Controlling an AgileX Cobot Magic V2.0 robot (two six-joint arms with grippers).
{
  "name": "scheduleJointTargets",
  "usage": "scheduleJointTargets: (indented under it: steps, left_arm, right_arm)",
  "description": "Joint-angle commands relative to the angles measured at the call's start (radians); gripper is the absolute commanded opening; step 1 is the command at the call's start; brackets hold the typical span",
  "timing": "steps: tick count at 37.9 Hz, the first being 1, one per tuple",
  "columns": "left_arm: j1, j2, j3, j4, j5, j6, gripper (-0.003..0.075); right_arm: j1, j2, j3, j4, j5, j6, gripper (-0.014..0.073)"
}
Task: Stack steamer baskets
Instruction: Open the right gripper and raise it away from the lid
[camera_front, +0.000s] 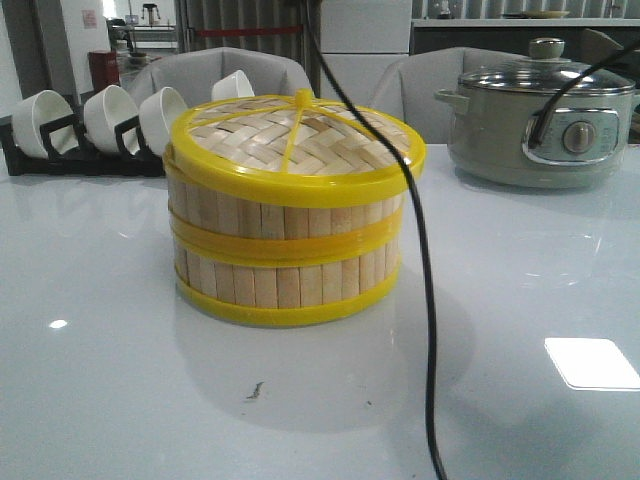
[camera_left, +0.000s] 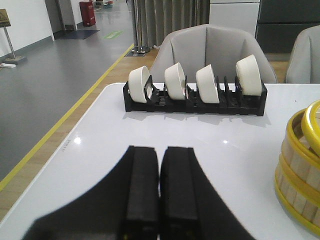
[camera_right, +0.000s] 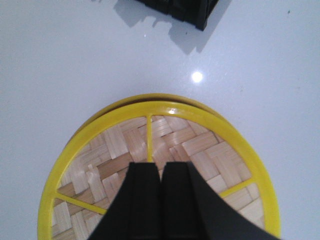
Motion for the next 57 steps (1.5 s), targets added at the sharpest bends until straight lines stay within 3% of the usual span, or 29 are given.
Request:
scheduleJointTargets:
  steps: [1, 11, 18, 29, 41, 48, 57]
  left_arm:
    - [-0.007, 0.014, -0.028, 0.01, -0.074, -0.005, 0.0087]
    - [-0.007, 0.014, -0.028, 0.01, -0.074, -0.005, 0.0087]
    - [-0.007, 0.014, -0.028, 0.01, -0.074, -0.005, 0.0087]
    - [-0.007, 0.014, -0.028, 0.01, -0.074, -0.005, 0.0087]
    - [-0.007, 0.014, -0.028, 0.01, -0.074, -0.005, 0.0087]
    - [-0.007, 0.014, -0.028, 0.01, -0.074, -0.005, 0.0087]
    - [-0.007, 0.014, -0.028, 0.01, -0.074, -0.005, 0.0087]
  right_arm:
    - [-0.024, -0.113, -0.028, -0.033, -0.059, -0.006, 0.0057]
    - [-0.079, -0.235, 0.042, -0.054, -0.029, -0.006, 0.0057]
    - [-0.132, -0.374, 0.218, -0.054, -0.092, -0.006, 0.0057]
    - [-0.228, -0.703, 0.694, -0.054, -0.359, -0.007, 0.0057]
    - [-0.411, -1.081, 1.229, -0.054, -0.643, -0.007, 0.0057]
    - [-0.483, -1.279, 1.466, -0.054, -0.736, -0.008, 0.0057]
    - [-0.499, -1.506, 1.727, -0.093, -0.881, -0.014, 0.0057]
